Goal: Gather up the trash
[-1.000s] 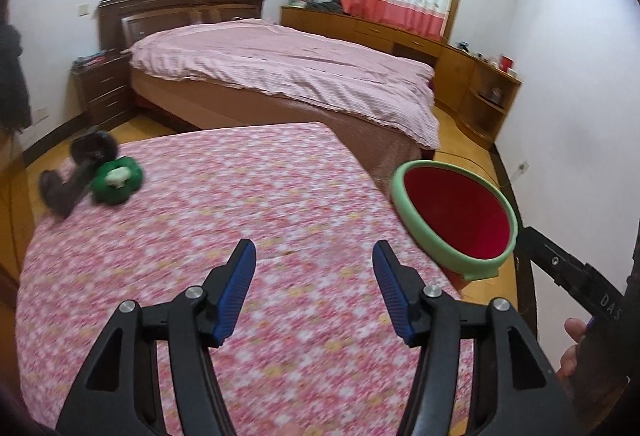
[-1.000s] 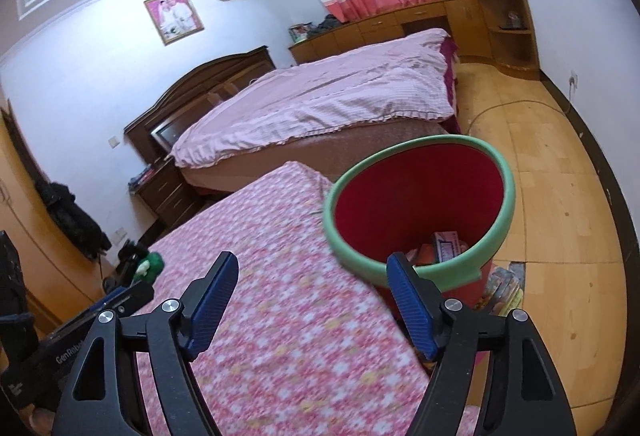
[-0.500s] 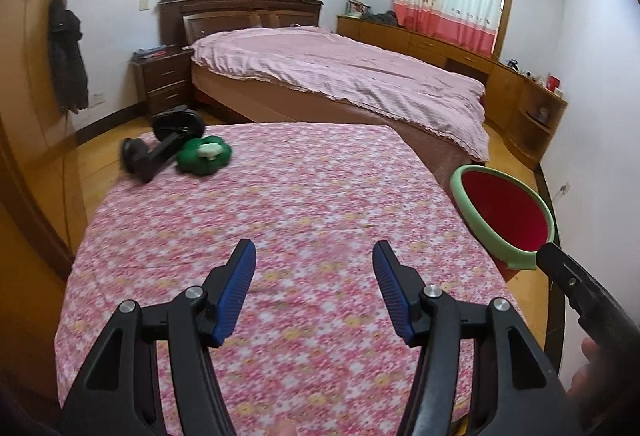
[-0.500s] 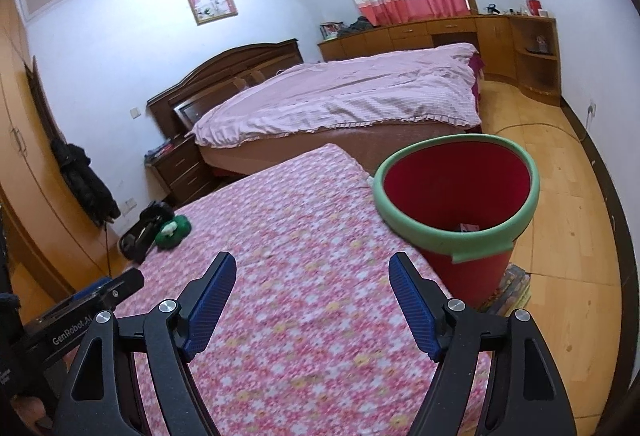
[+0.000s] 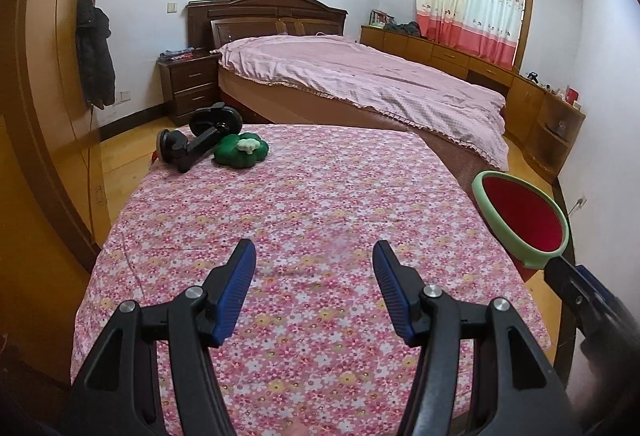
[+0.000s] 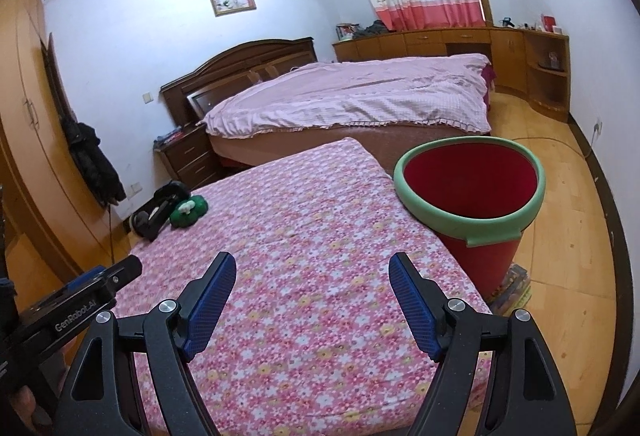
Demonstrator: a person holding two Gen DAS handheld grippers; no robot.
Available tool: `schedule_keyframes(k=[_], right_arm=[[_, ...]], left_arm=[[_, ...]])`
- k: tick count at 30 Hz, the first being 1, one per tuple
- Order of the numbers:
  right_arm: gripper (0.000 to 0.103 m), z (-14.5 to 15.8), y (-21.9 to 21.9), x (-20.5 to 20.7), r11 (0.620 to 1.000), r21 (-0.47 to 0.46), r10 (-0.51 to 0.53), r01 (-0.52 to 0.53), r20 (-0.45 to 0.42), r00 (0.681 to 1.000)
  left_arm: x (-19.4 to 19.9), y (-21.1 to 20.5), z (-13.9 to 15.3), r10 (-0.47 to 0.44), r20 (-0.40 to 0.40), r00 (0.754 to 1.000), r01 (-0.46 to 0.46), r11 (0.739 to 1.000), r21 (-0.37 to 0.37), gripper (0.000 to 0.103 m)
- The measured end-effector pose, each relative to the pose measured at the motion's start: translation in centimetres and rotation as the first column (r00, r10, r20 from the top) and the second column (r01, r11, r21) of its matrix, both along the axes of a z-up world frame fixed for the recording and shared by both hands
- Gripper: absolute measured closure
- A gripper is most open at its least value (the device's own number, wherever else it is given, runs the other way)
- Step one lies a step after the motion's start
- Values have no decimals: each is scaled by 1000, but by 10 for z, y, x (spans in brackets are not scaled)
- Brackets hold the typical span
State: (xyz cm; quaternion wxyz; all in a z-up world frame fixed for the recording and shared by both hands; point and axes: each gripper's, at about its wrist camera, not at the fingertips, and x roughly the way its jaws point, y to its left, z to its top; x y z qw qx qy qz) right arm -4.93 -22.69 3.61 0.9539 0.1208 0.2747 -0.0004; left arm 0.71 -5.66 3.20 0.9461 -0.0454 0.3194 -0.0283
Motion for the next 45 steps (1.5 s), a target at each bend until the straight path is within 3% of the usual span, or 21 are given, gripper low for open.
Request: schedule_keyframes(k=[45], right_arm=[[23, -6, 9, -2, 1000, -13, 26, -26, -13, 1000]], left_arm=[[-3, 1, 0, 21, 20, 1000, -21, 1000, 2, 42]])
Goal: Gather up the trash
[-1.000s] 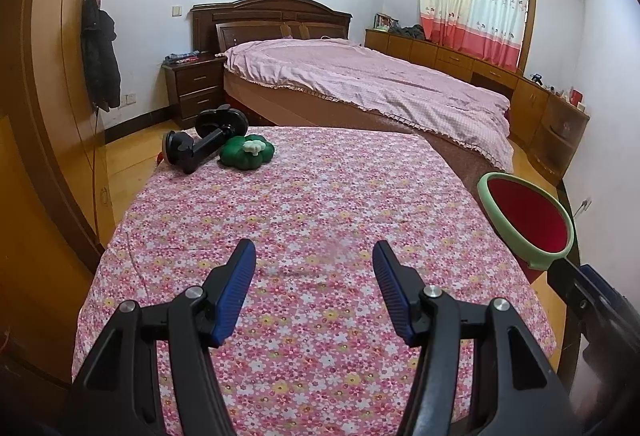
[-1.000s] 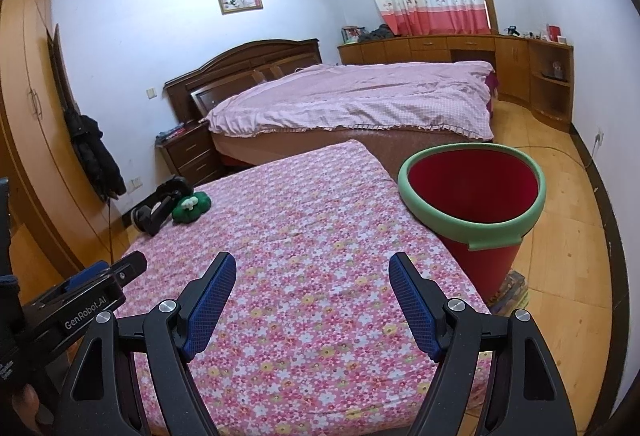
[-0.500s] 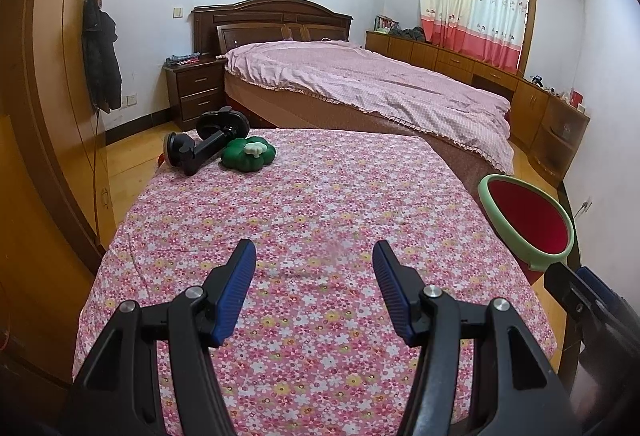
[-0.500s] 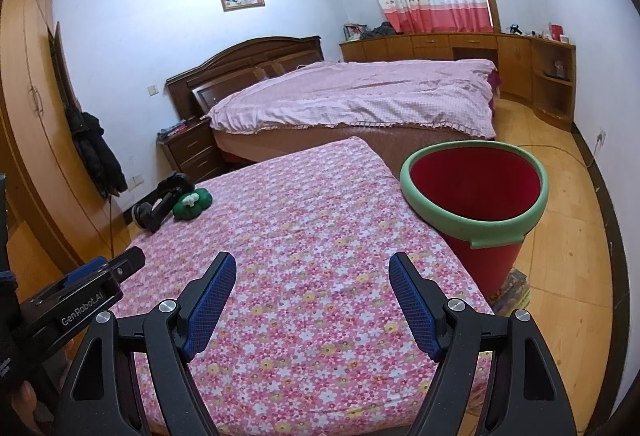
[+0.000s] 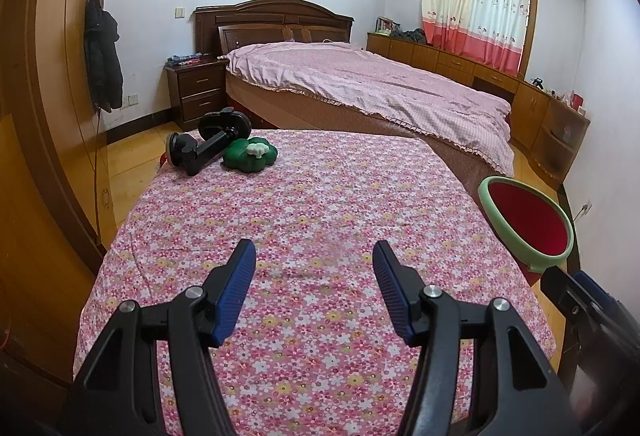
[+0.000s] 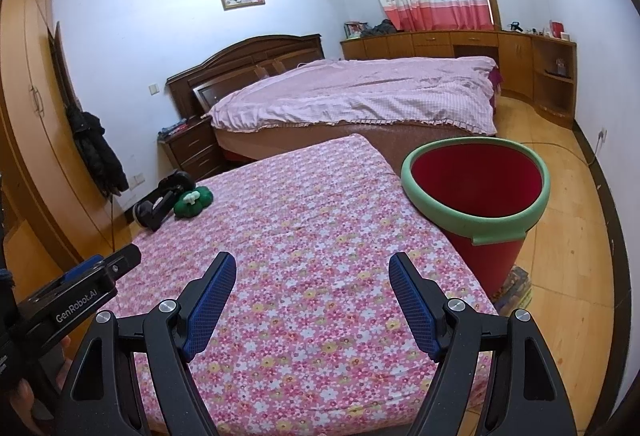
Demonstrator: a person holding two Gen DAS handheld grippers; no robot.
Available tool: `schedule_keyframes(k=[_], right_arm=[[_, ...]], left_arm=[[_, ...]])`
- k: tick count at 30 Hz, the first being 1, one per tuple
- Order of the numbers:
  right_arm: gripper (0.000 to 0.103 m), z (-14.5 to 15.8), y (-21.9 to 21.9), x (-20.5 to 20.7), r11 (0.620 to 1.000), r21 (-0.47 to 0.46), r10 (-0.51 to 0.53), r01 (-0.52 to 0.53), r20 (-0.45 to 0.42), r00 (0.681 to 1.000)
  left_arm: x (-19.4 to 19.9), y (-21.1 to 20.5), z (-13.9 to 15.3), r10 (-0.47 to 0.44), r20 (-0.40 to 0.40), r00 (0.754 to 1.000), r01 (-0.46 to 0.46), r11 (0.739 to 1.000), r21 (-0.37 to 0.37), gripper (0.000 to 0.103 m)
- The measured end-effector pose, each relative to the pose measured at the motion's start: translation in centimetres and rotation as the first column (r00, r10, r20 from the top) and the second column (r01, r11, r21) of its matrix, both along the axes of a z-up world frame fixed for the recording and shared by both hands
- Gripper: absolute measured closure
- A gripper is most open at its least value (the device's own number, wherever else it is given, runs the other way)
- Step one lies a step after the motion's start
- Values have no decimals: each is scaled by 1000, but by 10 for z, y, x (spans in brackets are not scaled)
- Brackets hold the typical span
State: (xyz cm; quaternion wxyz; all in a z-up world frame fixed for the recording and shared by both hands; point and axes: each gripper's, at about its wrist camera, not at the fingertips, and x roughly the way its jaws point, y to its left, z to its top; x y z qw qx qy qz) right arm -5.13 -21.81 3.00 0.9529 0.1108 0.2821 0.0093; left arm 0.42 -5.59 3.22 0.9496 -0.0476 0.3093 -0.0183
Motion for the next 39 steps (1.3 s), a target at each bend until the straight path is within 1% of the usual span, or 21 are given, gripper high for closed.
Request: schedule_keyframes(k=[39], right_arm=[[23, -2, 2, 1, 1000, 4, 6, -6, -9, 1000]], left_arm=[[-1, 0, -2, 0, -5, 1000, 0, 1000, -9, 42]])
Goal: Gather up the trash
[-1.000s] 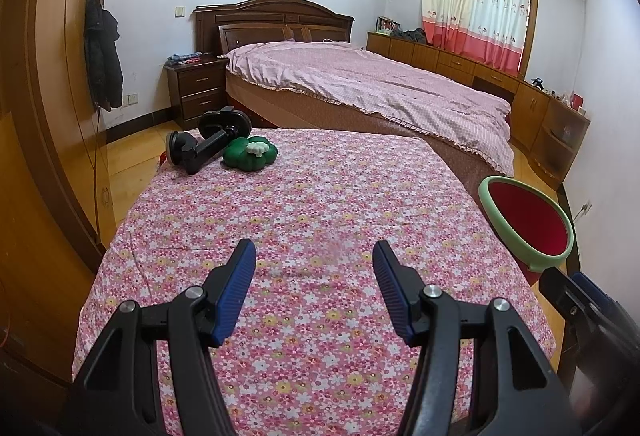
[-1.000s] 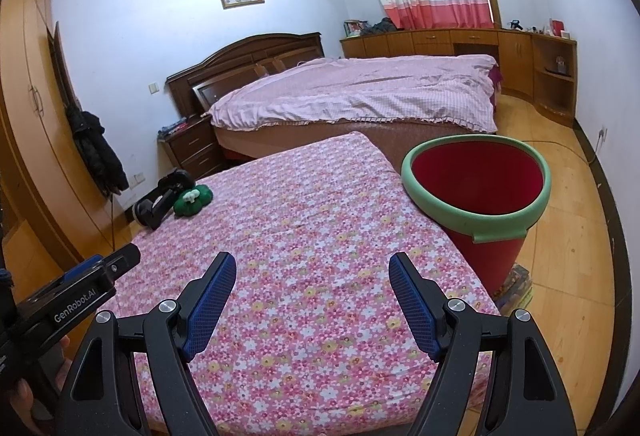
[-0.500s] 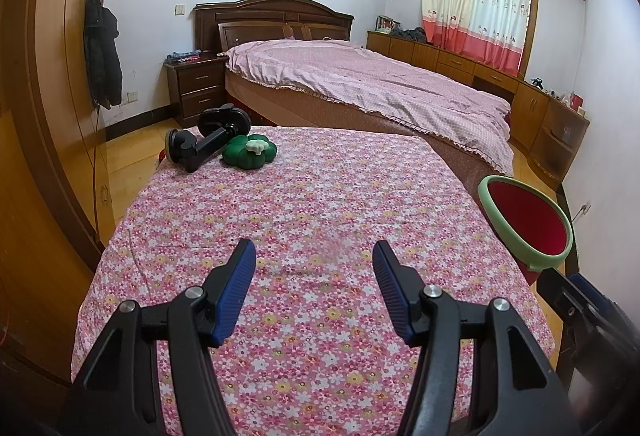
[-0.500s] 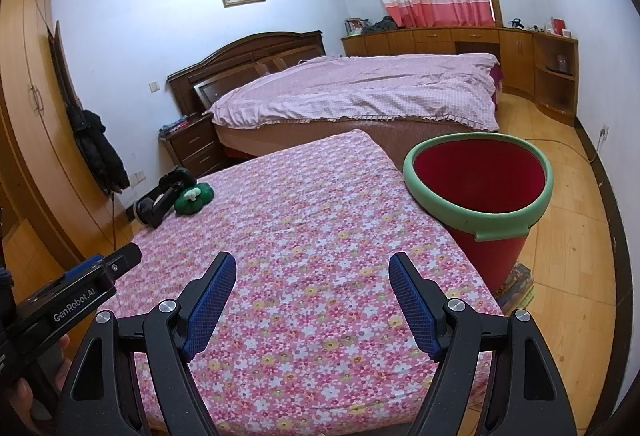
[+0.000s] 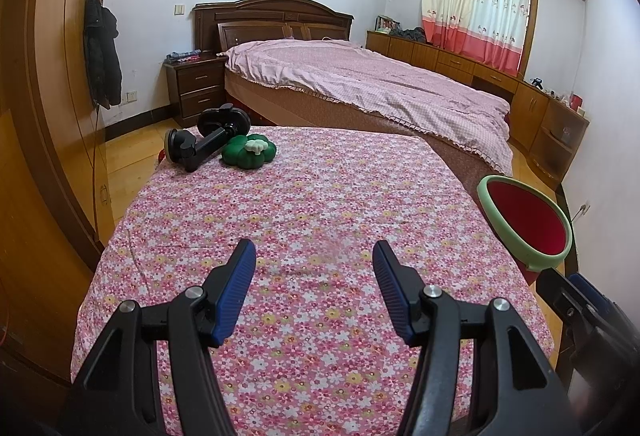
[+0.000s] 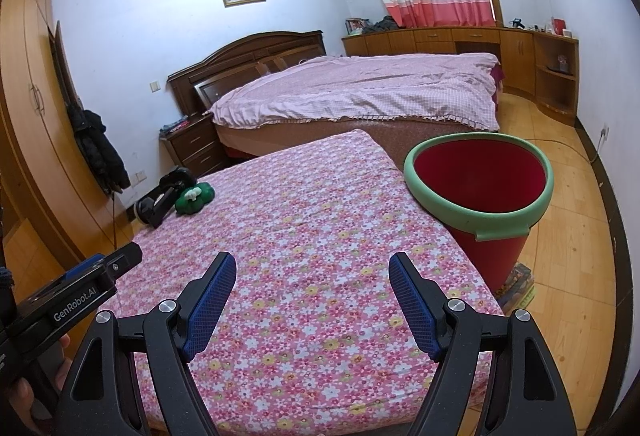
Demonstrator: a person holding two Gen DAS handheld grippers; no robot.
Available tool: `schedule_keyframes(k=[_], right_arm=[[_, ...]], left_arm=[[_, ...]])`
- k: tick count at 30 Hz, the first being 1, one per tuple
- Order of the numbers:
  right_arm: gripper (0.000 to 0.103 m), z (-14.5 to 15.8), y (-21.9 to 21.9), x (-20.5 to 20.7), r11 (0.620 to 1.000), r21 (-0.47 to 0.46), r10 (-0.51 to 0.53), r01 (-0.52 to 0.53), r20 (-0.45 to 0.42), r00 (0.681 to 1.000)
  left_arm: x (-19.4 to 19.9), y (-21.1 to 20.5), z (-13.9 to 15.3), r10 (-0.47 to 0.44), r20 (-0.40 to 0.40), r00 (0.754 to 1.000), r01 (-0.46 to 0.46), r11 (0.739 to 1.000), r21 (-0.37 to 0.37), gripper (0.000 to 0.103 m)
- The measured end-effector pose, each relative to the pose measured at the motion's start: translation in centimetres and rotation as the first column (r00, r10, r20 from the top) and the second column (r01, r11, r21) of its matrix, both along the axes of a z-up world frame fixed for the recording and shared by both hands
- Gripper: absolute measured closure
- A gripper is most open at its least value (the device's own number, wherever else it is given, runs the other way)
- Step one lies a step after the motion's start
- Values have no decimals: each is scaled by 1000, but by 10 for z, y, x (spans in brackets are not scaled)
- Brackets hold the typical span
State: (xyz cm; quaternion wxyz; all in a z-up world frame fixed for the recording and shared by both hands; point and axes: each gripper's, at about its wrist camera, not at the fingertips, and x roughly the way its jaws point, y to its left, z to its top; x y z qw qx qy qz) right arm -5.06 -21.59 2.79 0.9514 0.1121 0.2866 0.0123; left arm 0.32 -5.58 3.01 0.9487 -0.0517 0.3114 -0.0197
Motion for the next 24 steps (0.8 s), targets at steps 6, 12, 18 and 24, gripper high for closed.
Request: schedule_keyframes(k=[6, 12, 18, 24], right_arm=[[23, 1, 0, 0, 1000, 12, 4, -4, 3, 1000], [23, 0, 0, 0, 1000, 12, 5, -5, 1, 1000], [23, 0, 0, 0, 1000, 13, 4, -4, 1, 1000], [23, 0, 0, 0, 1000, 12, 5, -5, 2, 1000]], left_arm=[[0, 0, 0, 0, 2, 1000, 0, 1000, 0, 42], [0, 0, 0, 0, 3, 1000, 0, 1000, 0, 42], [-1, 0, 0, -1, 4, 1000, 1, 1000, -1, 42], [-1, 0, 1, -1, 8, 1000, 1, 1000, -2, 42]])
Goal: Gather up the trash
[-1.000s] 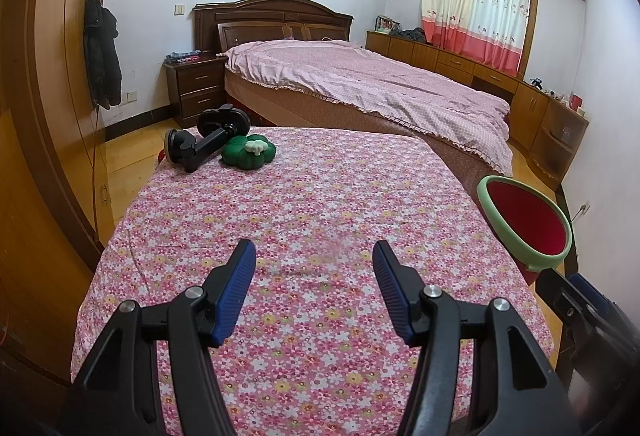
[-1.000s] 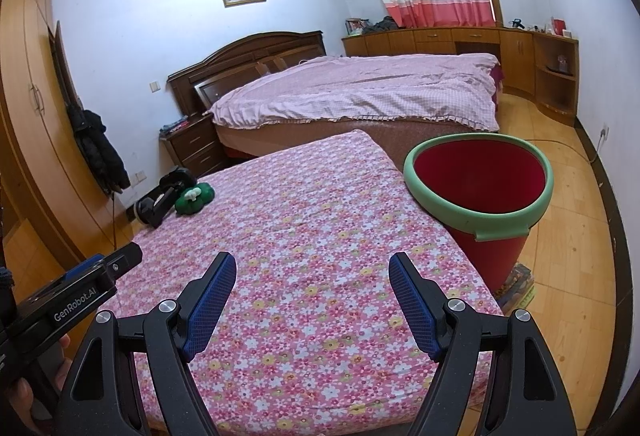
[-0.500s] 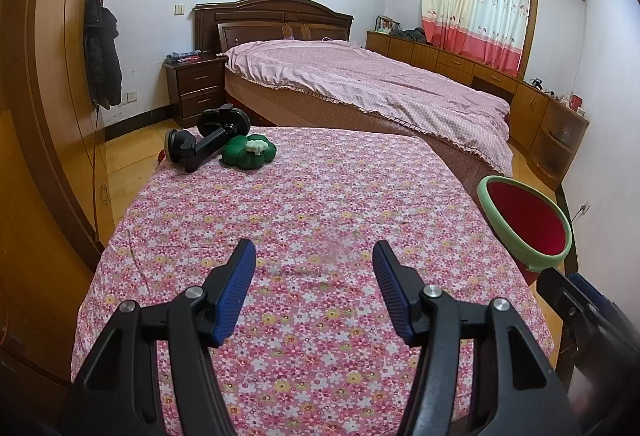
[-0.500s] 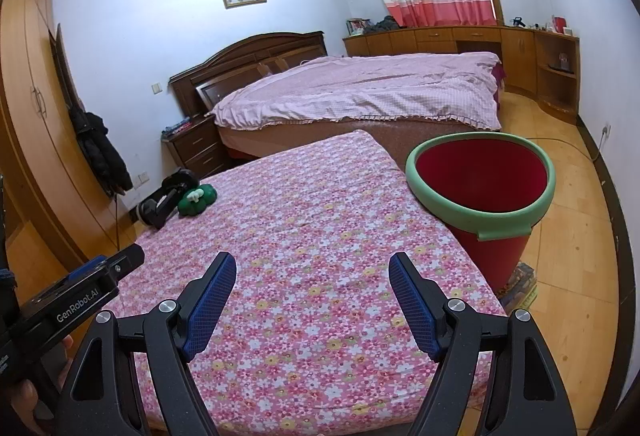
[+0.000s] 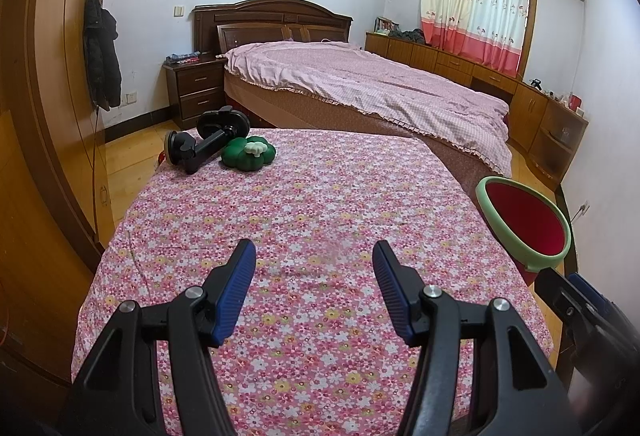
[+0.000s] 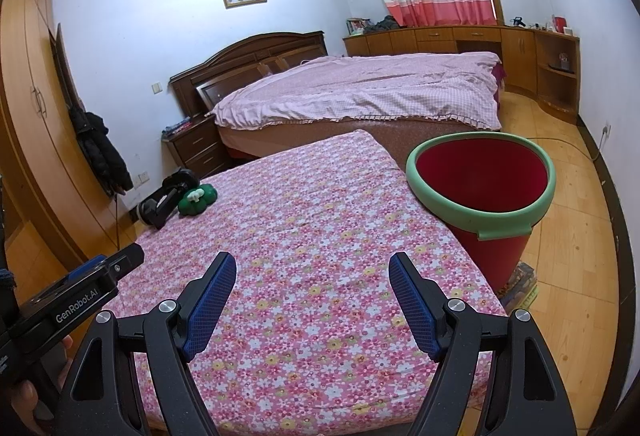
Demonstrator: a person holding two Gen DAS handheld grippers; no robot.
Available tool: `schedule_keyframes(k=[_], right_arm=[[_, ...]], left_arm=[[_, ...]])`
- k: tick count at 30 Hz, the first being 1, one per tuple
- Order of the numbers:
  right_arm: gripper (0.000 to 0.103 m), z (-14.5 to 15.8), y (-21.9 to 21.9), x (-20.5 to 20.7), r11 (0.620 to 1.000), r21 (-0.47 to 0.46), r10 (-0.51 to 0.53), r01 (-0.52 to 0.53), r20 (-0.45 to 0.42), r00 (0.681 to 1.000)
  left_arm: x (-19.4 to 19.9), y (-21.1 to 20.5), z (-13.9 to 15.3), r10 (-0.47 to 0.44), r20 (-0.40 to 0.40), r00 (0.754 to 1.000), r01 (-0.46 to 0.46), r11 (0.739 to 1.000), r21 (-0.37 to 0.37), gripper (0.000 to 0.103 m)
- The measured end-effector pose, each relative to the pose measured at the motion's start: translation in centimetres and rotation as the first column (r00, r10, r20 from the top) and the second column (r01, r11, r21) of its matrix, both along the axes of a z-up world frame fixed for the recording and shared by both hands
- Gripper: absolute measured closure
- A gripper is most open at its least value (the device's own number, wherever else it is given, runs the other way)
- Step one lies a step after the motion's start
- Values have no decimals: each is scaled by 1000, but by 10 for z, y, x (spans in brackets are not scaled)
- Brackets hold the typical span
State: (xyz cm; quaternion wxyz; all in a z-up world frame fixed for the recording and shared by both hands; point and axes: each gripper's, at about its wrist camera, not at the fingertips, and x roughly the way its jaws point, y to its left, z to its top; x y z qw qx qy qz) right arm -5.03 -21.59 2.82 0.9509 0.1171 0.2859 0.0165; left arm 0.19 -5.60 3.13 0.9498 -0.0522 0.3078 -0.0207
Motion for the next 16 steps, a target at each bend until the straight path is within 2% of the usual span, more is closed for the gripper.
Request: schedule_keyframes(k=[16], right_arm=[[23, 0, 0, 1, 1000, 1, -1, 1, -2, 1000]], left_arm=[[0, 1, 1, -2, -5, 1000, 2, 1000, -8, 42]])
